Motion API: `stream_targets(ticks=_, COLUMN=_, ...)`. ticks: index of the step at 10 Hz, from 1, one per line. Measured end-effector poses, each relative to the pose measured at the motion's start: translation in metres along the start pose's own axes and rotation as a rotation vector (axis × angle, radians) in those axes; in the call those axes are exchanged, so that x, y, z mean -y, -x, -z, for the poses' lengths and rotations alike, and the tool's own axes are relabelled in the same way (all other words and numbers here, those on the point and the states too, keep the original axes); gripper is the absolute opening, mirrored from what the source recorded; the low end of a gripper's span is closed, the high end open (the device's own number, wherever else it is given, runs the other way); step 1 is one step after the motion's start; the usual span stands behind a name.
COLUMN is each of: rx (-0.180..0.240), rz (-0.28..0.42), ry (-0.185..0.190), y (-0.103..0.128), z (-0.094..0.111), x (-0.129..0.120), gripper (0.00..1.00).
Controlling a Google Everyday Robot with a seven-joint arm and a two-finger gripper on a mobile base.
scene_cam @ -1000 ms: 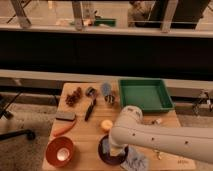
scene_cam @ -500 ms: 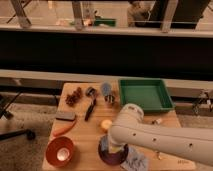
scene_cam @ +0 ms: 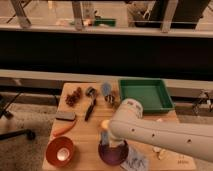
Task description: Place sponge in table surface
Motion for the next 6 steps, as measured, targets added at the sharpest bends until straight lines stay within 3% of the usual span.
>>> stream_targets(ticks=4, rx=-0.007, rz=0.018, ry=-0.018, y=0.008, z=0.002, x=0.008, gripper=0.2)
stream_targets(ticks=6, rx=-0.027, rz=0.002, ry=-0.028, y=-0.001, z=0.0, x=0.02, gripper=0.2)
